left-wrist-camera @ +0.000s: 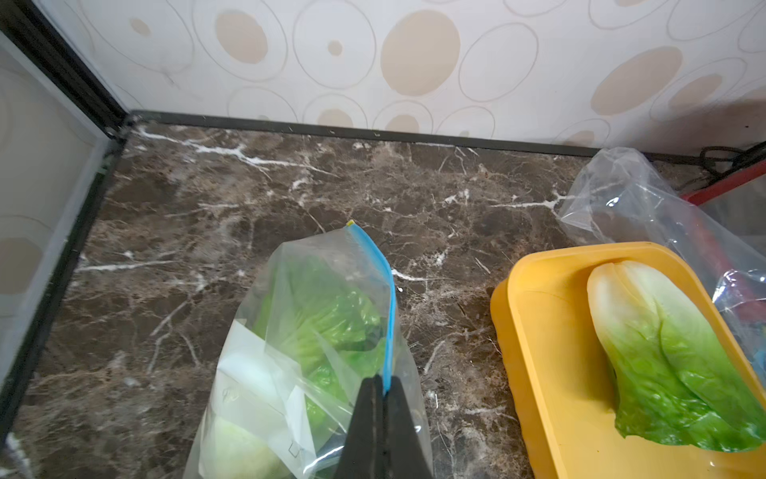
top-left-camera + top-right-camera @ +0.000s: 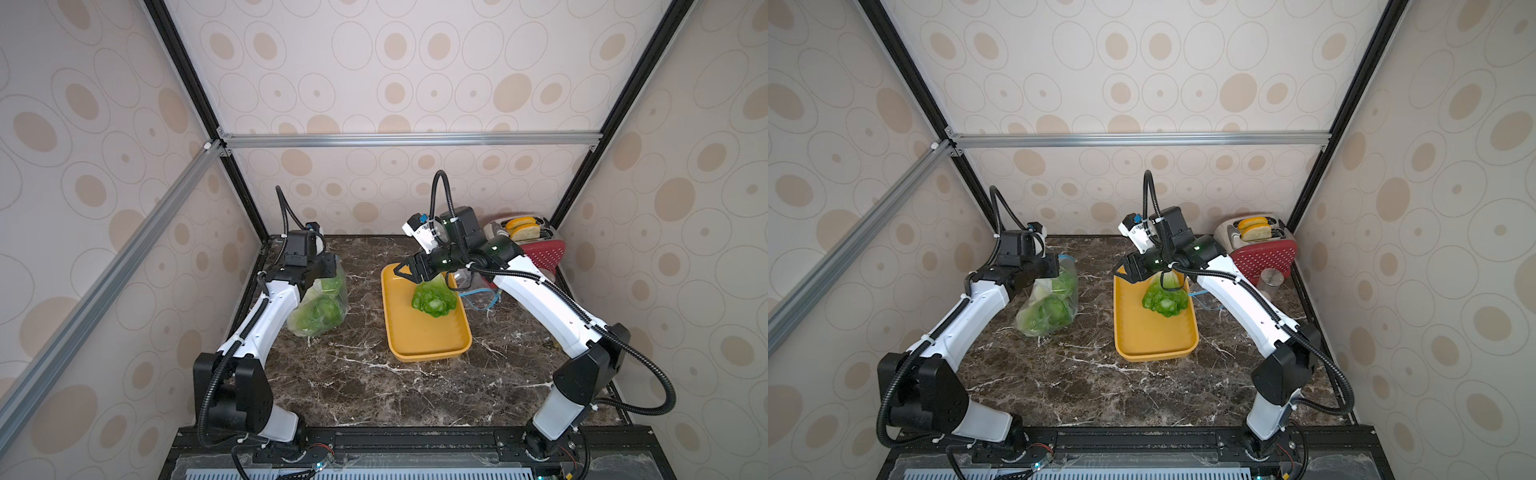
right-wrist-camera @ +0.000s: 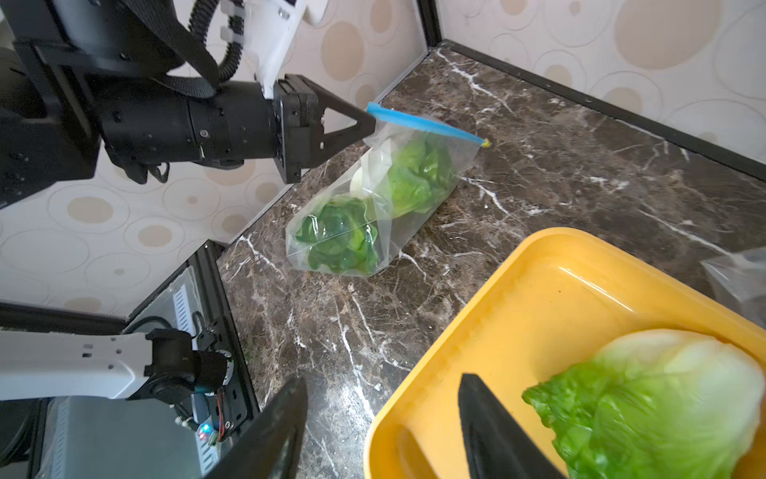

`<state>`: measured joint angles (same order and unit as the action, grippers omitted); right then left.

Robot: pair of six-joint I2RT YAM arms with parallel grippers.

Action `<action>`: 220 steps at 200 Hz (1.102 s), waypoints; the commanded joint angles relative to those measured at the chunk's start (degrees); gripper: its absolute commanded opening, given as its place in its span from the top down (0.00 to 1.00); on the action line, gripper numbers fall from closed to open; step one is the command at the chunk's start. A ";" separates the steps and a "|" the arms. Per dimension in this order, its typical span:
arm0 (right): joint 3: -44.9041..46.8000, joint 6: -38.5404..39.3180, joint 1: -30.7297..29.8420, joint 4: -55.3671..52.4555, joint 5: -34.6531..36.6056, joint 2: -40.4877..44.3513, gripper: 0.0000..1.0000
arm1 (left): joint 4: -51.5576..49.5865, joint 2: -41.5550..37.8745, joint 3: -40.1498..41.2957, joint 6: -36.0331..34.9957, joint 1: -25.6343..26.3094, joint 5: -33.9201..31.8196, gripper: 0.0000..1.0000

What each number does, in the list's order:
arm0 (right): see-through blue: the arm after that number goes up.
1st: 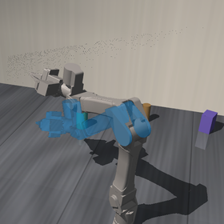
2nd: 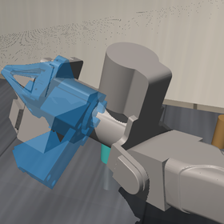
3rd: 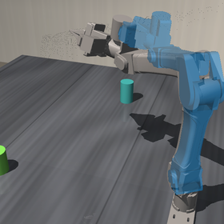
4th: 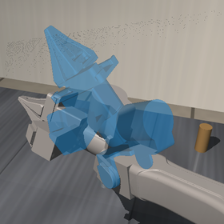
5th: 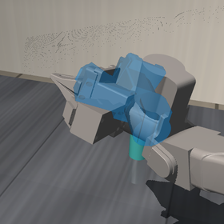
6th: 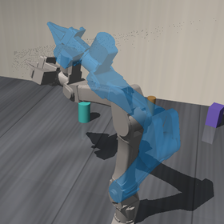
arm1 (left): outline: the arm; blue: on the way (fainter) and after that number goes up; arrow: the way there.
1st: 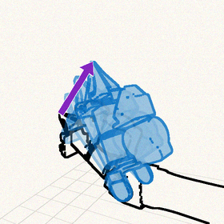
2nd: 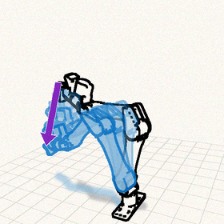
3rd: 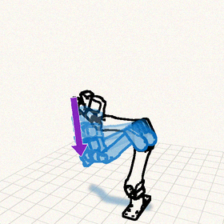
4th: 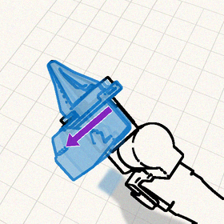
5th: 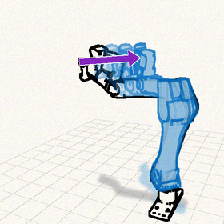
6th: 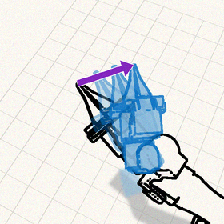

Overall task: Put the chinese cabbages into a zipper bag and zip it
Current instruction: Place the zipper food storage bag at the center of the board, then pick up the zipper food storage bag at the center of the board.

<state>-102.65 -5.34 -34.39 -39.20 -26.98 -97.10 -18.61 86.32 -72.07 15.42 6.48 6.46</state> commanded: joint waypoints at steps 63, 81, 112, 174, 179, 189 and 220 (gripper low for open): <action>5.05 -6.53 6.19 -0.91 19.77 4.19 0.33 | 8.95 12.99 -10.98 6.26 0.65 4.96 0.57; 4.96 -8.98 7.62 -2.29 24.15 5.40 0.30 | 6.94 9.92 -11.76 5.38 0.70 5.34 0.38; 8.43 -10.67 11.04 -4.36 30.82 7.50 0.20 | 2.54 2.83 -11.45 4.52 0.72 6.88 0.01; 20.56 -9.45 14.75 -3.93 33.44 10.50 0.17 | 4.55 -12.06 4.72 11.45 5.46 8.17 0.01; 22.10 -8.68 14.71 -3.26 33.83 10.61 0.18 | 4.39 -12.83 5.50 11.75 6.71 7.53 0.01; 23.84 -5.75 14.55 -2.63 32.39 10.77 0.23 | 4.21 -14.00 6.73 12.29 8.85 7.09 0.01; 25.89 1.18 10.47 -1.10 35.28 8.94 0.26 | 6.05 -16.83 10.75 14.95 15.42 3.81 0.01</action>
<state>-76.86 -11.18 -20.69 -41.54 5.96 -87.57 -13.58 72.34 -62.94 26.89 17.89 13.34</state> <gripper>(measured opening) 0.746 0.991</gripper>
